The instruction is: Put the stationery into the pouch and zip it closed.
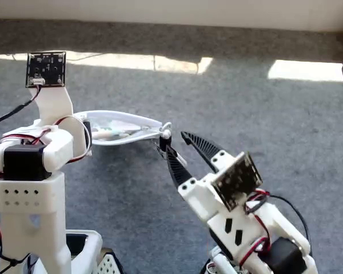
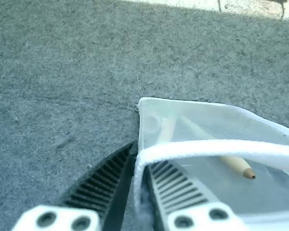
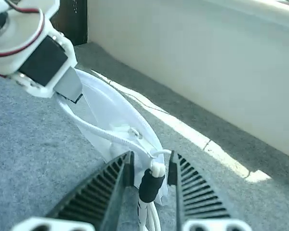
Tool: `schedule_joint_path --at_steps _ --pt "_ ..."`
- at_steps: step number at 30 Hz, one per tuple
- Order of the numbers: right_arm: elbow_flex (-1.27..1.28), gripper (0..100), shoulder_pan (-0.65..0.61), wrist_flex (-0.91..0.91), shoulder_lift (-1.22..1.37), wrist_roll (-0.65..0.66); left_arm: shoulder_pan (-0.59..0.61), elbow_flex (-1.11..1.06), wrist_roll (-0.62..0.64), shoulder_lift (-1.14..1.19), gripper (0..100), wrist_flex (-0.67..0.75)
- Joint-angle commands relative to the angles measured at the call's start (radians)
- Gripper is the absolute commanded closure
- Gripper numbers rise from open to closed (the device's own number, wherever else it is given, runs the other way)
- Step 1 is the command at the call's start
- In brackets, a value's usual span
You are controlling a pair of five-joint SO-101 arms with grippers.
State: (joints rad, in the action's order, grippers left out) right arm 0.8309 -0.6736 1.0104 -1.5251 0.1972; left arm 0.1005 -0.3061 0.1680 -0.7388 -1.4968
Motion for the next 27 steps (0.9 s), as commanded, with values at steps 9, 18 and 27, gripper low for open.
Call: schedule_joint_path --at_steps 9,18,27 --pt "0.159 87.5 0.012 0.012 -0.048 0.002 0.013 -0.002 -0.009 0.001 98 0.02" --pt "0.239 77.0 0.007 -0.07 -0.045 -0.025 0.013 -0.01 -0.009 0.001 98 0.021" --pt "0.447 77.0 -0.061 -0.249 -0.045 -0.026 0.013 -0.047 -0.009 -0.004 98 0.063"
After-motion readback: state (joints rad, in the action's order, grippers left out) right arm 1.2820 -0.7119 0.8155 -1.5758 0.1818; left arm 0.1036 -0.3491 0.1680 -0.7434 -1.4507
